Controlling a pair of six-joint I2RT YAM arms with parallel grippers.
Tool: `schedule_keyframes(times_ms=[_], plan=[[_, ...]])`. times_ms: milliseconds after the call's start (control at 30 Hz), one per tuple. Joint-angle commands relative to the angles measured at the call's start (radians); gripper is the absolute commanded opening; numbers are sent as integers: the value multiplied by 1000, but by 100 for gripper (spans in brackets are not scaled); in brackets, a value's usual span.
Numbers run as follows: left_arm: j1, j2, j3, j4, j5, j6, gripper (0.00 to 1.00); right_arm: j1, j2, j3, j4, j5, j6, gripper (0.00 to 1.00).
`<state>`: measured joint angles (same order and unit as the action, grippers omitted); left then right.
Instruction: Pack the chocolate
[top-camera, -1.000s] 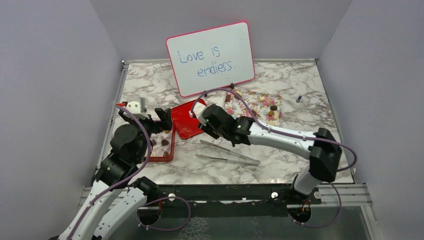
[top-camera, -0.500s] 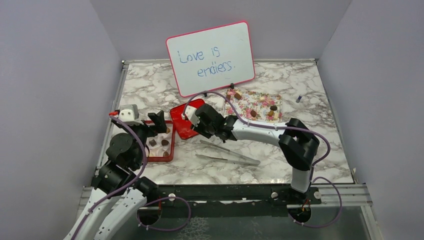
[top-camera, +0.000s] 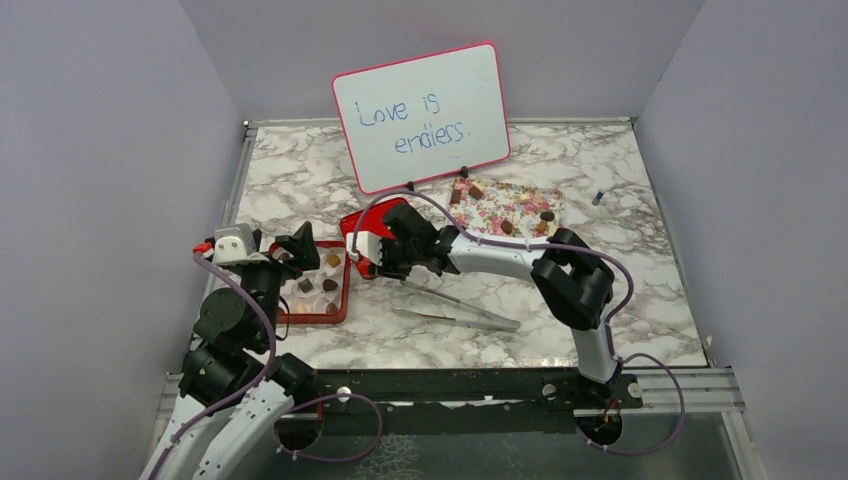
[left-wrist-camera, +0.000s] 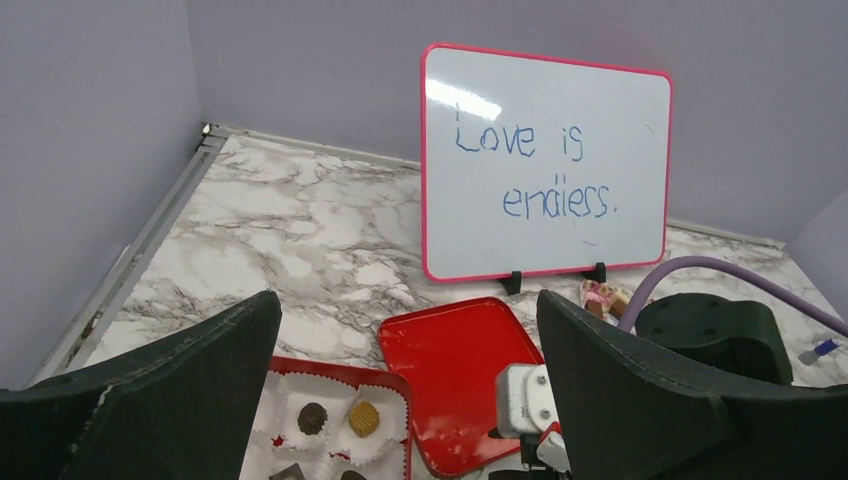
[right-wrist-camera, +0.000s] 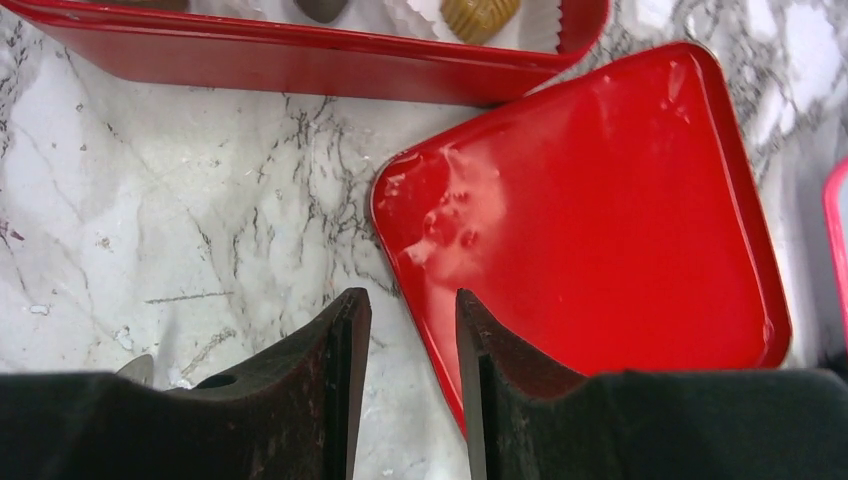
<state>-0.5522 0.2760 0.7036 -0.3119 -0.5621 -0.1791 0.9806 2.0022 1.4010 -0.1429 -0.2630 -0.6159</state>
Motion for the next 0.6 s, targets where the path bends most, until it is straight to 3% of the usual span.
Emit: schedule_keyframes(times_ms=[0, 400, 567], plan=[[-6, -23, -14, 36, -18, 4, 99, -11, 56, 53, -6, -119, -91, 41], [-6, -41, -27, 51, 5, 2, 99, -17, 186, 145, -77, -156, -161, 38], [-8, -41, -64, 88, 9, 21, 99, -17, 240, 197, -114, -158, -195, 31]])
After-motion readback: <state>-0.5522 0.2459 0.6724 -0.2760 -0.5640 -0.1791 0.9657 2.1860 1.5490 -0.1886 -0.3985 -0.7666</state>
